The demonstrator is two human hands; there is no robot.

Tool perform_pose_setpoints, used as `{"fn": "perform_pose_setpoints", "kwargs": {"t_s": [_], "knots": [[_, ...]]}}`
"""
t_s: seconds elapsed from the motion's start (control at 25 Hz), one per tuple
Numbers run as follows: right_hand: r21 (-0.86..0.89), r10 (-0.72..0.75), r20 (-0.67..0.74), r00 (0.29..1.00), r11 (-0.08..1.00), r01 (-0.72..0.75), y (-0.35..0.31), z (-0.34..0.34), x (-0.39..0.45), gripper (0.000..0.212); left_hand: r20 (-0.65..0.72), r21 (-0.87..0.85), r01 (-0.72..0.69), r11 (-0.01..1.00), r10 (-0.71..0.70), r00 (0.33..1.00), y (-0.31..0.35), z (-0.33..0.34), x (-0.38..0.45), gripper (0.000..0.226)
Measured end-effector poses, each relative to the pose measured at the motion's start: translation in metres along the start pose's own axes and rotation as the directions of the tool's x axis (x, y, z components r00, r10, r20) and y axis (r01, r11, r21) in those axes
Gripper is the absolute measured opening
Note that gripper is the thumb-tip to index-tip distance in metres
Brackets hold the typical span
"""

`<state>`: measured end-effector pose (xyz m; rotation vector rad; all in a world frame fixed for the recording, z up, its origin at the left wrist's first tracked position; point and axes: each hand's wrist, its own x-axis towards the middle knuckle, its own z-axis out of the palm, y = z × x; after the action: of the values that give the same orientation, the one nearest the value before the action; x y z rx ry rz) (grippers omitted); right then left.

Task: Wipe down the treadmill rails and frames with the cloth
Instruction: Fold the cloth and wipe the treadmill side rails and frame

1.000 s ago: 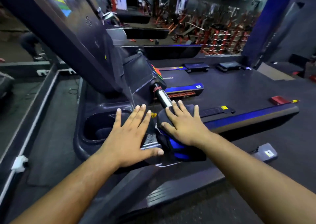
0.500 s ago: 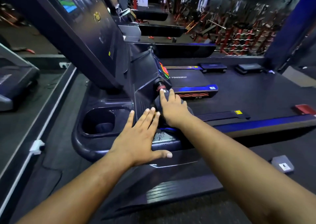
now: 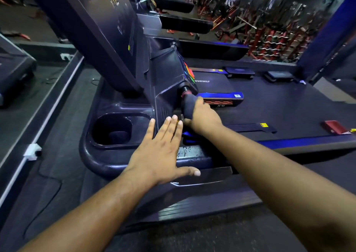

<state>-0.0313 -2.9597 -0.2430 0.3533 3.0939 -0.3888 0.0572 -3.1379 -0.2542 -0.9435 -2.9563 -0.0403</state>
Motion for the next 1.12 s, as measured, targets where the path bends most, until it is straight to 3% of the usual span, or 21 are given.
{"fn": "perform_pose_setpoints", "kwargs": {"t_s": [0.08,0.16,0.28,0.36,0.4,0.44,0.48,0.56,0.64,0.76,0.88,1.04,1.08,1.12], "knots": [[0.151,0.039,0.127,0.991,0.987,-0.058,0.020,-0.009,-0.006,0.080,-0.008,-0.005,0.001,1.000,-0.001,1.000,0.000,0.001,-0.001,0.133],[0.127,0.056,0.108,0.993,0.989,-0.070,0.017,-0.007,-0.003,0.072,-0.019,-0.014,0.000,1.000,0.000,1.000,-0.001,0.003,0.000,0.132],[-0.225,-0.059,-0.170,0.984,0.974,0.020,-0.019,0.016,0.007,0.052,0.004,-0.027,-0.009,1.000,0.009,1.000,-0.002,0.002,0.002,0.132],[-0.350,-0.153,-0.214,0.965,0.934,0.070,-0.024,0.026,0.009,0.058,0.017,-0.013,-0.007,1.000,0.007,1.000,-0.001,0.000,0.000,0.132],[-0.364,-0.208,-0.168,0.964,0.921,0.136,-0.016,0.026,0.013,0.061,0.021,-0.006,-0.004,1.000,0.004,1.000,-0.001,-0.002,0.000,0.133],[-0.276,-0.253,-0.072,0.965,0.935,0.224,-0.006,0.022,0.019,0.072,0.021,-0.005,-0.001,1.000,0.001,1.000,-0.001,-0.002,0.001,0.133],[-0.071,-0.255,0.021,0.967,0.964,0.256,0.003,0.013,0.024,0.086,0.021,-0.008,-0.001,1.000,0.001,1.000,-0.002,-0.002,0.001,0.133],[0.250,-0.183,0.067,0.981,0.955,0.162,0.012,-0.002,0.028,0.102,0.022,-0.020,-0.002,1.000,0.002,1.000,-0.001,-0.002,0.002,0.132],[0.164,-0.172,0.086,0.981,0.974,0.156,0.006,-0.008,0.021,0.100,0.015,-0.026,0.002,1.000,-0.002,1.000,-0.001,-0.002,0.002,0.132],[-0.079,-0.304,0.209,0.929,0.942,0.326,0.010,-0.016,-0.007,0.087,-0.004,-0.030,0.004,1.000,-0.004,1.000,-0.002,-0.004,-0.001,0.135],[0.035,-0.340,0.240,0.909,0.939,0.342,0.040,-0.056,-0.033,0.070,-0.021,-0.060,-0.013,0.998,0.012,1.000,-0.003,-0.005,-0.003,0.141],[0.345,-0.277,0.056,0.959,0.907,0.242,0.070,-0.118,-0.075,0.055,-0.053,-0.108,-0.050,0.993,0.045,0.998,-0.006,-0.009,-0.008,0.145],[0.328,-0.271,0.108,0.957,0.918,0.223,0.070,-0.116,-0.083,0.062,-0.068,-0.115,-0.053,0.992,0.045,0.997,-0.007,-0.010,-0.009,0.146],[0.201,-0.243,0.195,0.950,0.958,0.203,0.066,-0.101,-0.093,0.077,-0.080,-0.110,-0.056,0.992,0.048,0.996,-0.008,-0.011,-0.011,0.147]]}}
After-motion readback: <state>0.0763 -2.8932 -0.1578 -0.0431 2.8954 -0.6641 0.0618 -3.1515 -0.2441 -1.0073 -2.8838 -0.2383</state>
